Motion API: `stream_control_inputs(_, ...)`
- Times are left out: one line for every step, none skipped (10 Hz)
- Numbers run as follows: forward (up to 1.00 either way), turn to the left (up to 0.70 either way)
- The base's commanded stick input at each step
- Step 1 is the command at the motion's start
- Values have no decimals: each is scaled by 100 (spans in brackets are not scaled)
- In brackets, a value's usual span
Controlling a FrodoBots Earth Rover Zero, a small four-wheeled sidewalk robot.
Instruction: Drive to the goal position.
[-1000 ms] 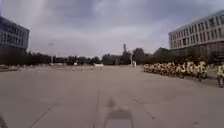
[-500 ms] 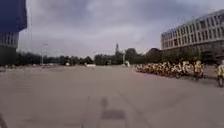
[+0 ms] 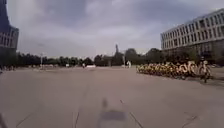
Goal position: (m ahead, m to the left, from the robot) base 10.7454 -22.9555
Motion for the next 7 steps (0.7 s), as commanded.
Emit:
stream_control_inputs(100, 0)
stream_control_inputs(100, 0)
stream_control_inputs(100, 0)
stream_control_inputs(100, 0)
stream_control_inputs(100, 0)
stream_control_inputs(100, 0)
stream_control_inputs(100, 0)
